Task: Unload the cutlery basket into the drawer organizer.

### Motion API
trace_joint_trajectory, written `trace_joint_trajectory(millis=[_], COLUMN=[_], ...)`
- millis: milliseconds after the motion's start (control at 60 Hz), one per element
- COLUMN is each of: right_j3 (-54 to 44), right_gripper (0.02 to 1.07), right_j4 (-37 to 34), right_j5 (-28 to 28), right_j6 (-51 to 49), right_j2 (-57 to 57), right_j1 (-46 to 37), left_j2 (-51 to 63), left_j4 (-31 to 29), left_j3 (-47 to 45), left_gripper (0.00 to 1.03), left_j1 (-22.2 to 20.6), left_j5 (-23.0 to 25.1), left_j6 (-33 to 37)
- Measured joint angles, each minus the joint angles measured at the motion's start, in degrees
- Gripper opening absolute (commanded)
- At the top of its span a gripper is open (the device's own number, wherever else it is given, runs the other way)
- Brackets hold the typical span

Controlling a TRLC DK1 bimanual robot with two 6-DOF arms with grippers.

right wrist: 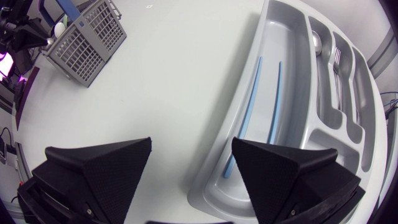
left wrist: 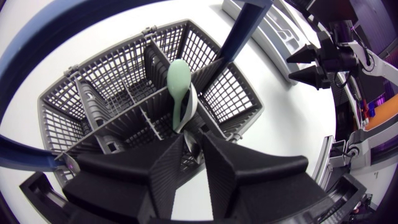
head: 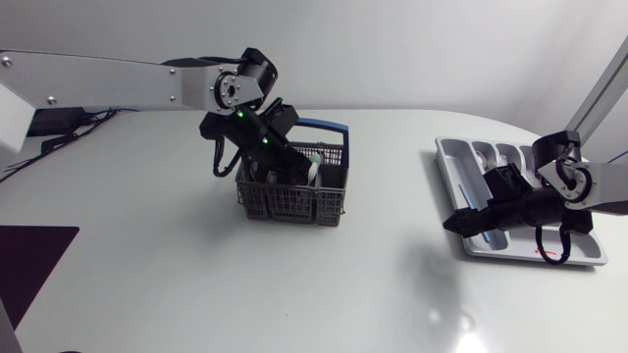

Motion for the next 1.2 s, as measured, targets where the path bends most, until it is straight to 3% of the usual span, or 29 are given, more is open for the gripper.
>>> trace_joint_trajectory(millis=[467,867,1200], right_j3=[-0.9,-2.1,-3.0], right_gripper=[0.95,0.95,0.95], right_j4=[0.2,0.9,1.0], right_j5=[0.0,0.0,1.0], right_j6=[-0.2,-0.2,-0.2], right_j2=[-0.7,-1.7,-2.5], right_j1=[0.0,0.0,0.0], left_j2=[0.0,-0.8,-2.9], left_j4=[1.4,1.4,-2.5], left_j3=[-0.5,-0.9,-0.5], left_gripper=[0.04,0.04,0.04], left_j1=[-0.8,-0.8,-0.8], left_j5=[-0.4,-0.4,0.5], left_j6=[-1.8,-1.8,-1.9])
